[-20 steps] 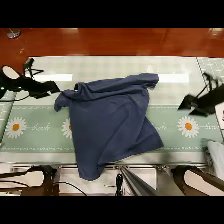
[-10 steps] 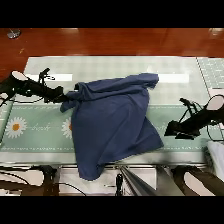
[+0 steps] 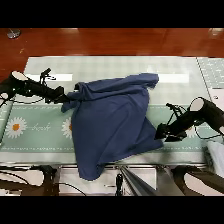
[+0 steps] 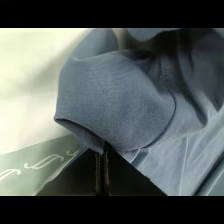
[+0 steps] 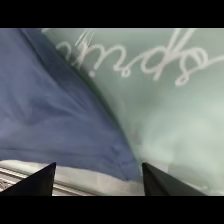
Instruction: Fold the shirts.
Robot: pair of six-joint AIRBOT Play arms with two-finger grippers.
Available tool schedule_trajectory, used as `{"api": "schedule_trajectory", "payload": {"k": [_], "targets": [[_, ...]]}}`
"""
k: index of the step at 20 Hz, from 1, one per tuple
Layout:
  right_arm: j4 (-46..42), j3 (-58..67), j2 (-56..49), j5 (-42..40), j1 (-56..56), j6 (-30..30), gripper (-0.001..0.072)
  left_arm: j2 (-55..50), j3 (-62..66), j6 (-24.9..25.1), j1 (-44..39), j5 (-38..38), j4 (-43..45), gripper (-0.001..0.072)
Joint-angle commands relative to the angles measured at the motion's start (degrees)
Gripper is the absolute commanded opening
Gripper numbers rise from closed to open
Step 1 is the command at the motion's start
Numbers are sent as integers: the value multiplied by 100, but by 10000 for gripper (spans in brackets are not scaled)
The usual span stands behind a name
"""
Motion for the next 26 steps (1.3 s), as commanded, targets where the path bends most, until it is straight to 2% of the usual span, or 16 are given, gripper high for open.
{"api": "schedule_trajectory", "payload": {"k": [1,4,5,6,7,8,10,13,16,18,20,22,26], "targets": [[693,-7,-339,-391,61,-286,621,-4,4,13,-2,-44,-7,24],[1443,-7,-553,-494,61,-741,614,-4,4,11,-2,-46,-7,24],[1626,-7,-568,-509,61,-855,563,-4,4,11,-2,-48,-7,24],[1696,22,-568,-514,59,-955,409,-4,4,11,-2,-50,-7,24],[1657,94,-566,-485,59,-1049,61,-2,4,11,-2,-59,-7,24],[1604,197,-566,-426,48,-1060,18,-2,4,2,-2,-90,-7,24],[1342,595,-568,-284,4,-1082,18,22,4,-238,11,-87,-4,24],[542,1576,-570,-326,-372,-535,17,232,2,-243,11,-90,-2,23],[485,2983,-883,-317,-1029,-348,17,673,-109,-243,11,-94,-2,23],[667,4063,-1318,-319,-1300,-227,17,1104,-487,-208,11,-63,-2,23],[1266,5084,-1843,-354,-1392,-319,17,1609,-1086,-234,7,-63,-96,24],[1674,5952,-2378,-437,-1381,-367,17,2227,-1878,-79,-164,-243,-728,24],[2190,6570,-3134,-671,-1300,-192,18,3042,-3226,-341,-1047,138,-837,24]]}}
